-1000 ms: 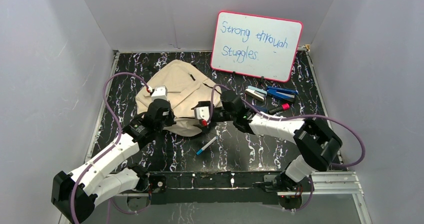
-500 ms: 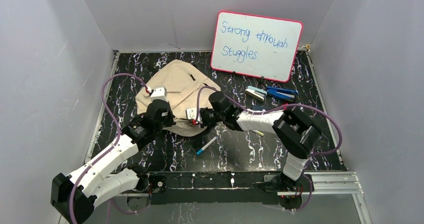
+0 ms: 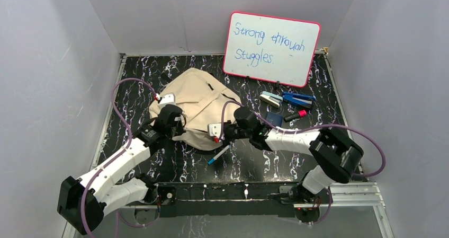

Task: Pack the student bag
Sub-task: Zip the student bag at the center of the board, then adjust the student bag at the center of the board.

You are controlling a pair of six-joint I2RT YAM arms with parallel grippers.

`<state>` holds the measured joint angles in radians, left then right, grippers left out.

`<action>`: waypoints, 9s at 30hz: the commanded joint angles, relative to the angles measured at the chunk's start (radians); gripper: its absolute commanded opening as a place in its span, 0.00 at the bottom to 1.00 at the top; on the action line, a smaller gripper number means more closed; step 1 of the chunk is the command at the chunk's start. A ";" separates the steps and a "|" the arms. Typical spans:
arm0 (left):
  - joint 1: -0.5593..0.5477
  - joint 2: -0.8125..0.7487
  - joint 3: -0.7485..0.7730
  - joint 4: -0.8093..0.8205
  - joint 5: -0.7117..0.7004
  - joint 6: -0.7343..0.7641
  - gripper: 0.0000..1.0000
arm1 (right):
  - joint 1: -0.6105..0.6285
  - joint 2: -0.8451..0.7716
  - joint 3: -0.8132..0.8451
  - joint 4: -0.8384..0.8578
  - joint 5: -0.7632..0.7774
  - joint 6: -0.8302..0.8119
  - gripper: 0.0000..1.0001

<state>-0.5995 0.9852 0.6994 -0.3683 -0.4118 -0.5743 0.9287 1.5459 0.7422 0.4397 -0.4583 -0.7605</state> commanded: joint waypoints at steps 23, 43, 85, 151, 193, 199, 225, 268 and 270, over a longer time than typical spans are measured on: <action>0.195 -0.006 -0.044 -0.217 -0.249 -0.265 0.00 | -0.012 -0.276 -0.234 0.239 0.402 0.181 0.00; 0.198 -0.116 0.001 -0.123 -0.159 -0.215 0.71 | -0.021 -0.226 -0.137 0.218 0.209 0.259 0.00; 0.139 -0.001 -0.050 0.118 0.487 0.077 0.47 | 0.048 -0.109 0.041 -0.094 0.493 1.078 0.52; 0.545 0.892 0.665 0.400 0.515 0.555 0.86 | -0.050 0.144 0.038 -0.074 0.630 1.948 0.88; 0.557 0.269 0.241 -0.048 0.311 0.168 0.30 | -0.319 0.207 0.293 -0.254 0.535 1.139 0.53; 0.557 0.193 0.346 -0.042 0.225 0.145 0.51 | -0.337 0.085 0.305 -0.397 0.652 1.090 0.60; 0.446 0.656 0.569 0.325 0.588 -0.045 0.57 | -0.310 0.095 0.445 -0.352 0.269 1.334 0.79; 0.346 0.954 0.688 0.318 0.484 -0.158 0.45 | -0.222 0.131 0.404 -0.385 0.294 1.382 0.78; 0.346 0.957 0.688 0.318 0.486 -0.162 0.37 | -0.222 0.132 0.404 -0.386 0.294 1.382 0.78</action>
<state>-0.2462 1.9545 1.3567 -0.0345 0.0601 -0.7269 0.7078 1.7168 1.1477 0.0311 -0.1780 0.6186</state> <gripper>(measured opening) 0.441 0.781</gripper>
